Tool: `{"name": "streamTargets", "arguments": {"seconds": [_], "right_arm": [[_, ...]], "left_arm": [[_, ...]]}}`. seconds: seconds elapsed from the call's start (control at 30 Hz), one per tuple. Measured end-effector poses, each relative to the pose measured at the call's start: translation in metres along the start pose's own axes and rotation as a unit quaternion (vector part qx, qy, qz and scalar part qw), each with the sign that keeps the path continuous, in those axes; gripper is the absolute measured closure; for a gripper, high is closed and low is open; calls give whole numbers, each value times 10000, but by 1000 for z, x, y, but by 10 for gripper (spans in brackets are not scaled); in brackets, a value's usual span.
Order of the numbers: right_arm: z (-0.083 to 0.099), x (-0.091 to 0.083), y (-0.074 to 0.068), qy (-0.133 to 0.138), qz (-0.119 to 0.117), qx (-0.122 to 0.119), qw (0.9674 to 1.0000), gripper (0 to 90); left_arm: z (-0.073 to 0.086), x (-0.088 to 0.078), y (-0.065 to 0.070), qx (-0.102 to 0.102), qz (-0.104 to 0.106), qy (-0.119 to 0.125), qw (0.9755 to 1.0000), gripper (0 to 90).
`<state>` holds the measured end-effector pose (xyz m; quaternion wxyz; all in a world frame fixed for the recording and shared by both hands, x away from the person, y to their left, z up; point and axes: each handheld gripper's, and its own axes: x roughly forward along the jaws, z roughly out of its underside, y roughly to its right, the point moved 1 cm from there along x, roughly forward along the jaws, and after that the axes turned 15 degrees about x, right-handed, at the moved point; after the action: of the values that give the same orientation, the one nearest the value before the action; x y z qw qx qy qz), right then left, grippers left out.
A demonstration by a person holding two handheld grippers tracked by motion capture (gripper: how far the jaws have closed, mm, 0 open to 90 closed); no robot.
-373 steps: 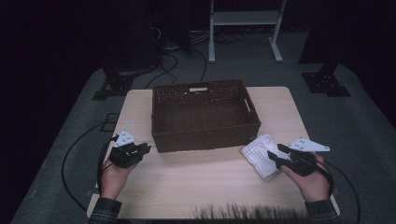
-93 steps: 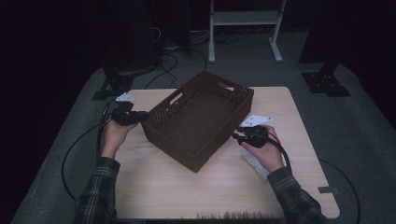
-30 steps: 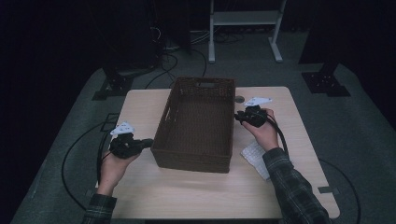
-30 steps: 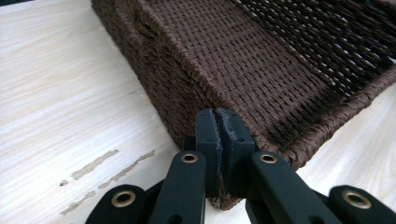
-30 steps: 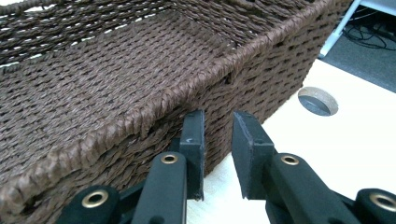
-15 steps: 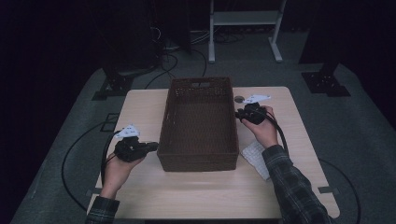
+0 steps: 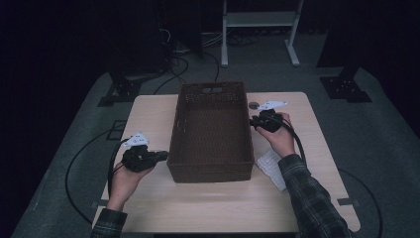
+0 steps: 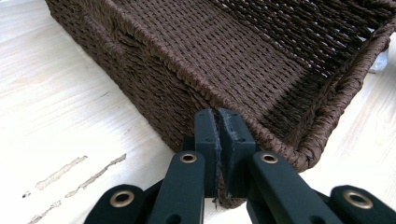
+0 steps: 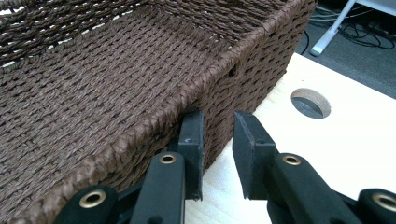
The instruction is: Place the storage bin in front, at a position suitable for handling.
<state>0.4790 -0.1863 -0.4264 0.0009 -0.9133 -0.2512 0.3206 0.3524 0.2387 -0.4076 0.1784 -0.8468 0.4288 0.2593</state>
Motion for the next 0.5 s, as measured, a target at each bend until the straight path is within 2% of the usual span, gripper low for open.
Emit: {"name": "streamTargets", "arguments": {"seconds": [0.3, 0.5], "right_arm": [[1, 0, 1, -23, -1, 4, 10000, 710], [2, -3, 3, -46, 52, -33, 10000, 678]], "left_arm": [[1, 0, -1, -13, -30, -15, 10000, 826], [3, -1, -1, -3, -128, -49, 9999, 755]]}}
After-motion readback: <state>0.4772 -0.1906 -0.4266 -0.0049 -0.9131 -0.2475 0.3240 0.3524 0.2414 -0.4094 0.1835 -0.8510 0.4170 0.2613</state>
